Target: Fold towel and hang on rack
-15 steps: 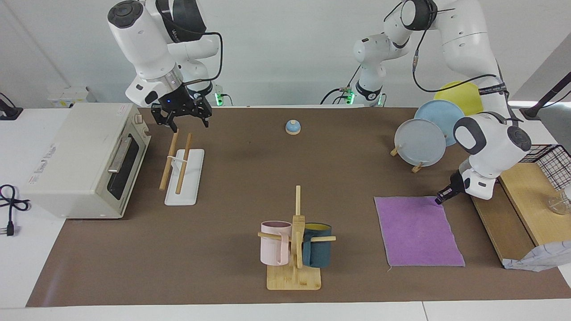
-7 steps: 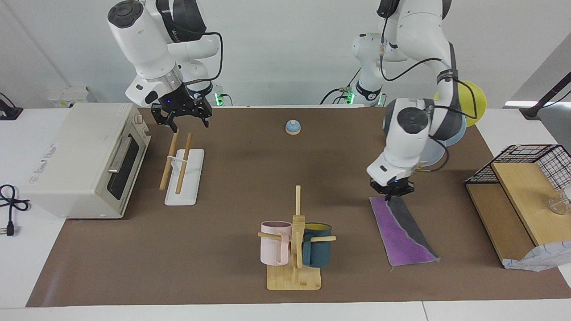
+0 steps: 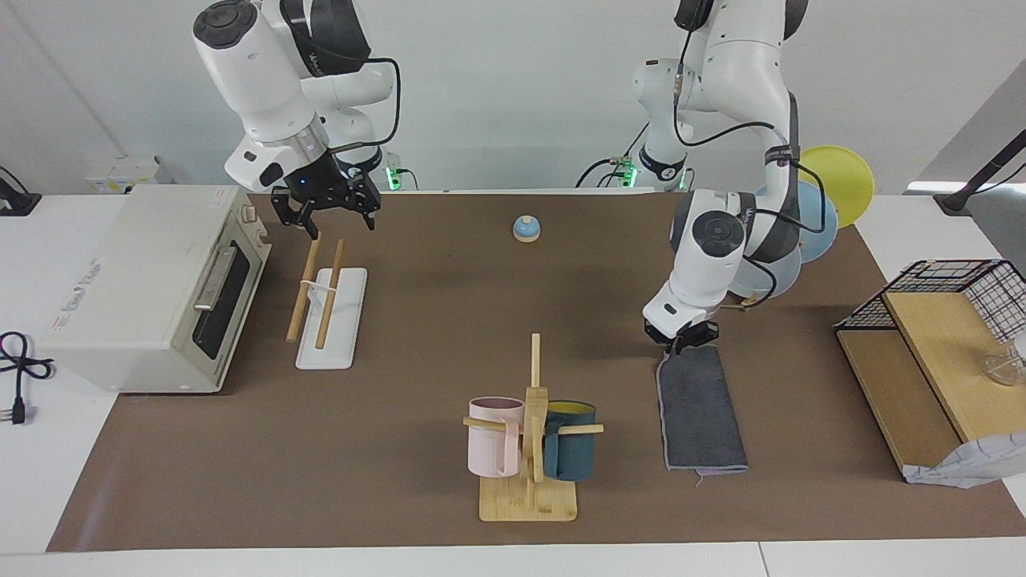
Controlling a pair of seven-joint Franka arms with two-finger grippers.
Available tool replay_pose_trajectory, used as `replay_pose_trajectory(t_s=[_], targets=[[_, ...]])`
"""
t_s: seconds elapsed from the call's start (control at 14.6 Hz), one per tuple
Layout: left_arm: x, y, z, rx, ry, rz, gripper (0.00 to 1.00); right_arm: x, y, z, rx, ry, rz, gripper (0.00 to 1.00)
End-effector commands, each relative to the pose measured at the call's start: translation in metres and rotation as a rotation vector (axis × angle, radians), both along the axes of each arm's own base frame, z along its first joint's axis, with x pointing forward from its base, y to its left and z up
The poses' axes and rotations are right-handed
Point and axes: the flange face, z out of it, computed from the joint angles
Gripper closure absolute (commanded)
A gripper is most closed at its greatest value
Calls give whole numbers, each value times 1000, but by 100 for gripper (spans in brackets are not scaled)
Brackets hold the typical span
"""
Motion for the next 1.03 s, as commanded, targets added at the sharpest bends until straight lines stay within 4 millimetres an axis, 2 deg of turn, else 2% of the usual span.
replay_pose_trajectory(t_s=[0.0,0.14,0.21,0.41,0.48,0.75,0.82,0.96], targets=[[19,39,35,-131,17,75,0,-7,0,1,24,-22,6,0],[31,78,32,-228,-29,123,0,-7,0,1,24,-20,4,0],[33,89,26,-252,-39,139,0,-7,0,1,24,-20,4,0],[46,114,-13,-320,-58,134,0,-10,10,-3,25,-13,-12,0],[49,129,-29,-338,-52,140,0,-11,11,-1,26,-16,-25,0],[52,132,-52,-381,-39,164,0,-12,11,-5,28,-25,-35,0],[52,134,-57,-384,-32,172,0,-14,16,-5,28,-25,-24,0],[53,126,-60,-402,-38,178,4,-14,17,-5,28,-27,-23,0]])
